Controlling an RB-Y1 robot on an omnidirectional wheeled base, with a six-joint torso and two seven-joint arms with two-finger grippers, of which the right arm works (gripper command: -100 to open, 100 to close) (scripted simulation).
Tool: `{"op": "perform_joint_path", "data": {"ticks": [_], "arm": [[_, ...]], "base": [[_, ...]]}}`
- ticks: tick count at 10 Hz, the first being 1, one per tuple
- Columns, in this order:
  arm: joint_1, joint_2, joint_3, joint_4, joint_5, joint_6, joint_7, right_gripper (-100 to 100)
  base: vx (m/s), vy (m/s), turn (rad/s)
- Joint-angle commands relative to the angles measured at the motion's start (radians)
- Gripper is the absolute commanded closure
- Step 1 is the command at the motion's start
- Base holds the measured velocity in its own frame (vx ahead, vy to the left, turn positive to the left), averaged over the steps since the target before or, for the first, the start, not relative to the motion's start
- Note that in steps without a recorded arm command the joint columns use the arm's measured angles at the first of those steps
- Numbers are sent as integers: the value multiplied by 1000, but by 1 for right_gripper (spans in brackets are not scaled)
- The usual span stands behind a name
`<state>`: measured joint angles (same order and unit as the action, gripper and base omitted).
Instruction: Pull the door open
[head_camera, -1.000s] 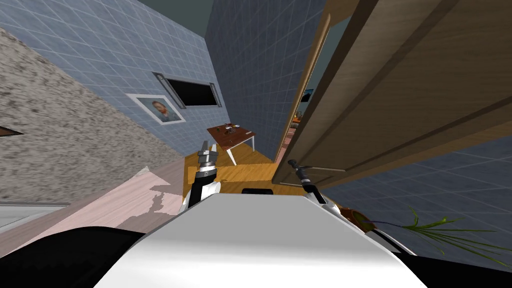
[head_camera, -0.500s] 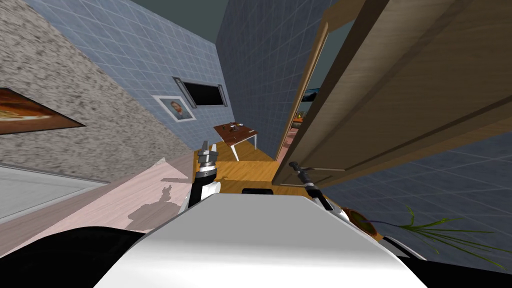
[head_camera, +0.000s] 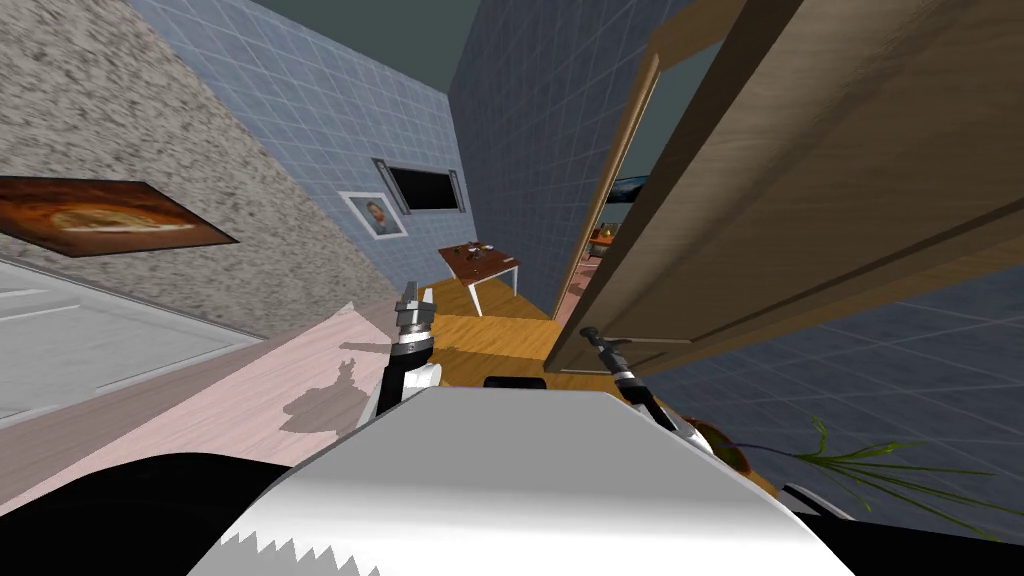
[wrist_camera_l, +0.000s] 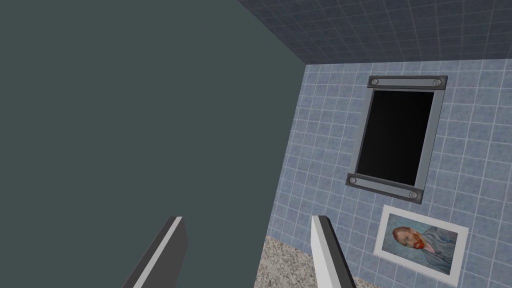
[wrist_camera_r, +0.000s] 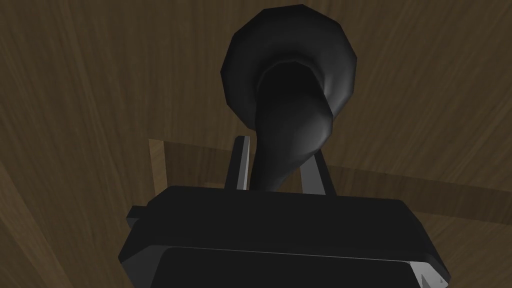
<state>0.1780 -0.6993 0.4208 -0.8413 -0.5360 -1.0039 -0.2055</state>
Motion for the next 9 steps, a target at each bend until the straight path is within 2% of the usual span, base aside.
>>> {"op": "perform_joint_path", "data": {"ticks": [1, 7, 8, 9], "arm": [[7, -9, 15, 15, -4, -30, -7, 100], [47, -52, 69, 39, -31, -128, -30, 100], [32, -41, 69, 55, -25, -122, -36, 100], [40, -45, 82, 61, -29, -140, -39, 100]], "base": [[-177, -75, 126], [-164, -54, 136], [-77, -29, 26], [-100, -45, 123]]}}
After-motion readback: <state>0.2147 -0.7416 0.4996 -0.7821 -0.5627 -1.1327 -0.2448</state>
